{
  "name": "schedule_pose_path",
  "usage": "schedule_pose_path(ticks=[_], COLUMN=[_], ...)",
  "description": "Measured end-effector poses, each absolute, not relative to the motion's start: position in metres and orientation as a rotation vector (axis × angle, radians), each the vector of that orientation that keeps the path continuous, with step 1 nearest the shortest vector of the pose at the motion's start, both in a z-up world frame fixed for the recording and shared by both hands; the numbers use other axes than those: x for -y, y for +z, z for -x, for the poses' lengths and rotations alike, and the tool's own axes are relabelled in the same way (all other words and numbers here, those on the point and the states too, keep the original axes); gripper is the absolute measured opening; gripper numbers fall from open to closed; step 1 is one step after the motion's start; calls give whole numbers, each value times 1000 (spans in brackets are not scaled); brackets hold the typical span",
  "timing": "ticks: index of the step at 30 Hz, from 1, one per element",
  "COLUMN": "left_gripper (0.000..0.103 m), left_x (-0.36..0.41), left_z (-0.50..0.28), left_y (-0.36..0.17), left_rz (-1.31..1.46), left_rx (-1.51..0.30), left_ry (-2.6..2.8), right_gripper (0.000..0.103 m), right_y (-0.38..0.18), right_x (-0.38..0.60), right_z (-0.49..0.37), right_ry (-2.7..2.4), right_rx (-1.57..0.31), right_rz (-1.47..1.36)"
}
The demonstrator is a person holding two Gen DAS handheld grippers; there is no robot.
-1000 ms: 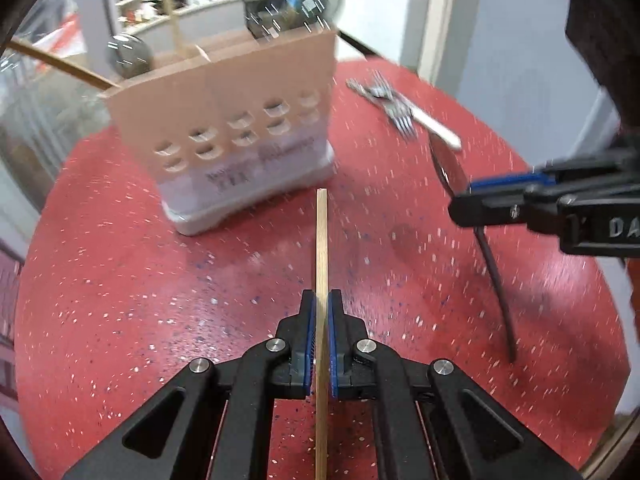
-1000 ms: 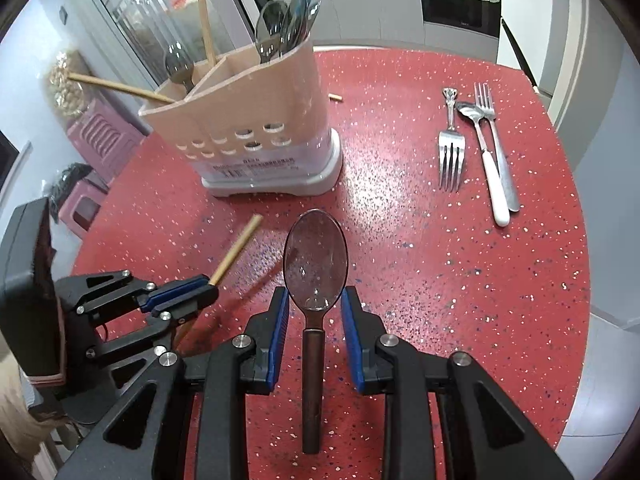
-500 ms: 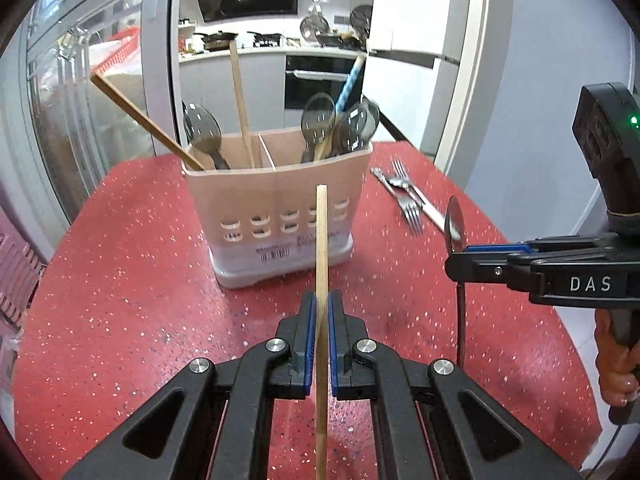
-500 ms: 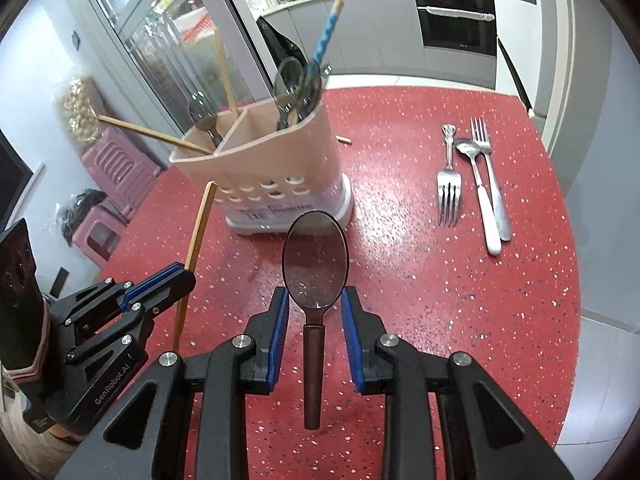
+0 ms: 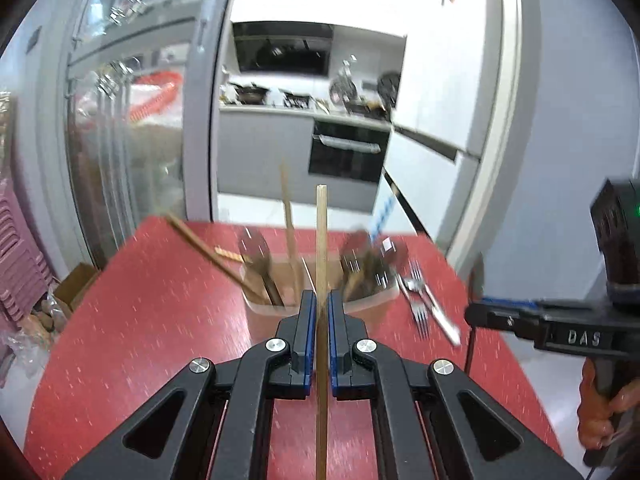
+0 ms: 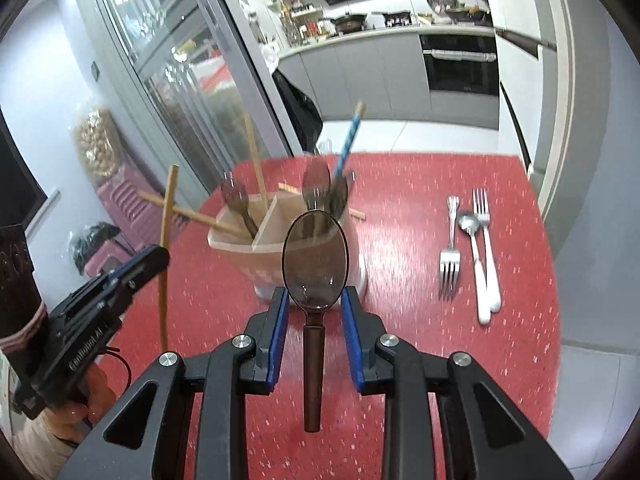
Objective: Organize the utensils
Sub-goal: 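Lift and carry the spoon and chopstick over the beige holder with both tools, then lower the spoon into the holder and open the right tool while the left tool lowers its chopstick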
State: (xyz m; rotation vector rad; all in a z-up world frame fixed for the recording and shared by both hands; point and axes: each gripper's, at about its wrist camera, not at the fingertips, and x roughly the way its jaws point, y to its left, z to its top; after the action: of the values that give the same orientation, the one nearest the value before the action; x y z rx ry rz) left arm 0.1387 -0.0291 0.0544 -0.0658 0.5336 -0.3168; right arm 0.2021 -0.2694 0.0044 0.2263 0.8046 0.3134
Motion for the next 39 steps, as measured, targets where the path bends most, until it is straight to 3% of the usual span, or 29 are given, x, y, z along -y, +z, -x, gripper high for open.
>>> schedule_pose_path(ticks=[18,39], left_gripper=[29,29], left_x=[16,34], left_z=[-212,-273], left_y=[109,51], left_rz=[200,179], left_rx=[-312,-264], left_ry=[-176,-89], right_gripper=[29,29], right_y=[72,8], right_x=[242,223], right_z=[-271,-330], right_ry=[327,328], right_rx=[-608,-541], right_rz=[-224,-194])
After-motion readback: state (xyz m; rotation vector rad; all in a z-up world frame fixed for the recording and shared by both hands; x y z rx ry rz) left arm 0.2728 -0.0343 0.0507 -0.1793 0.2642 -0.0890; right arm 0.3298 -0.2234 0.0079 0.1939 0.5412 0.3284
